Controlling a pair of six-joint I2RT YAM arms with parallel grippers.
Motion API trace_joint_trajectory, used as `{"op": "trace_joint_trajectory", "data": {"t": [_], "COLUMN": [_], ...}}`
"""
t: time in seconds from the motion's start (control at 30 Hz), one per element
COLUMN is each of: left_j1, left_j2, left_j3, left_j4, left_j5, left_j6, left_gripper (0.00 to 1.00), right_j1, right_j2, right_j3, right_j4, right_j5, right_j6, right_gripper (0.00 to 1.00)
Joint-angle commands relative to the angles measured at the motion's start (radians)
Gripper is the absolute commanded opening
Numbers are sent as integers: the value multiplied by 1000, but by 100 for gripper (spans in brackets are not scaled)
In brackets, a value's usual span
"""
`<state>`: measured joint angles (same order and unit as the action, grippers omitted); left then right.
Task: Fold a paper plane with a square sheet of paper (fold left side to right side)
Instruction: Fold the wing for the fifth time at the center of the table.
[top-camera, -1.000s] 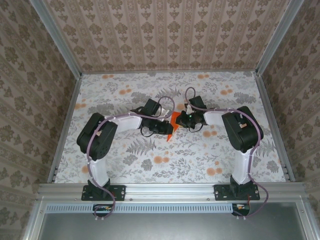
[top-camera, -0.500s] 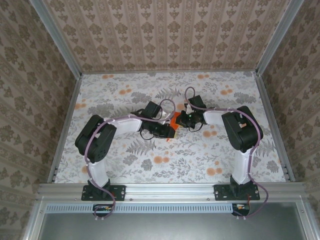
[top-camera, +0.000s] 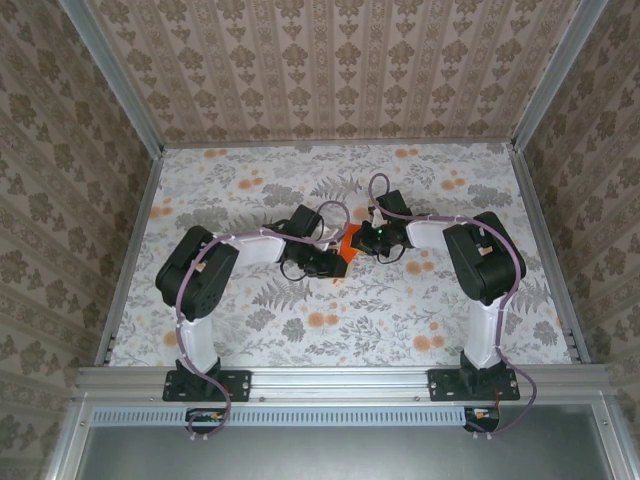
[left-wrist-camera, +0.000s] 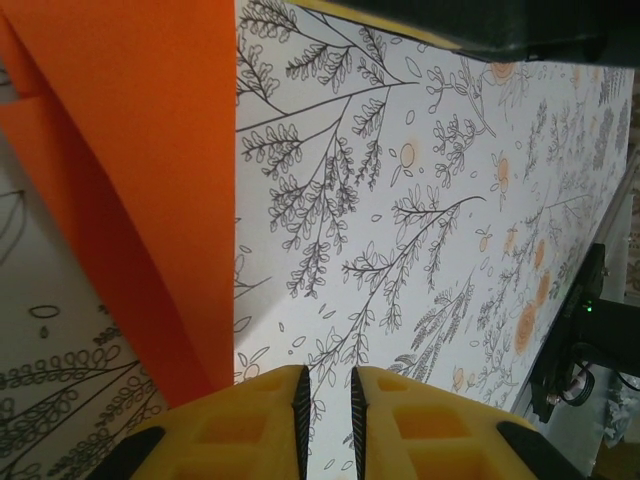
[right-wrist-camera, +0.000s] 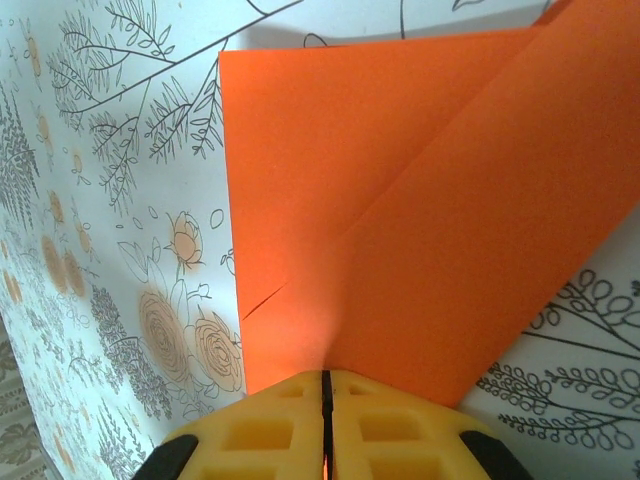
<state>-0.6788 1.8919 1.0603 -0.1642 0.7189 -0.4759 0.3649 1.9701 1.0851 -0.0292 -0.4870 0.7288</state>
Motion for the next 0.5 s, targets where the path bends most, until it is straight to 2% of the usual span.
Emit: {"op": "trace_joint_trajectory", "data": {"t": [0.0, 0.47], "left_j1": [6, 16], "left_j2": [22, 25], "left_j3": [-12, -32], "left_j4": [8, 15], "left_j5": [-7, -35], "left_j6": [-1, -2], "left_gripper": [21, 20], "right_j1": [5, 8], "right_j2": [44, 47], "right_j3": [-7, 0], "right_j4": [-103, -124], "right_j5": [76, 87], "right_j6": [-23, -31], "right_gripper": [9, 9]}}
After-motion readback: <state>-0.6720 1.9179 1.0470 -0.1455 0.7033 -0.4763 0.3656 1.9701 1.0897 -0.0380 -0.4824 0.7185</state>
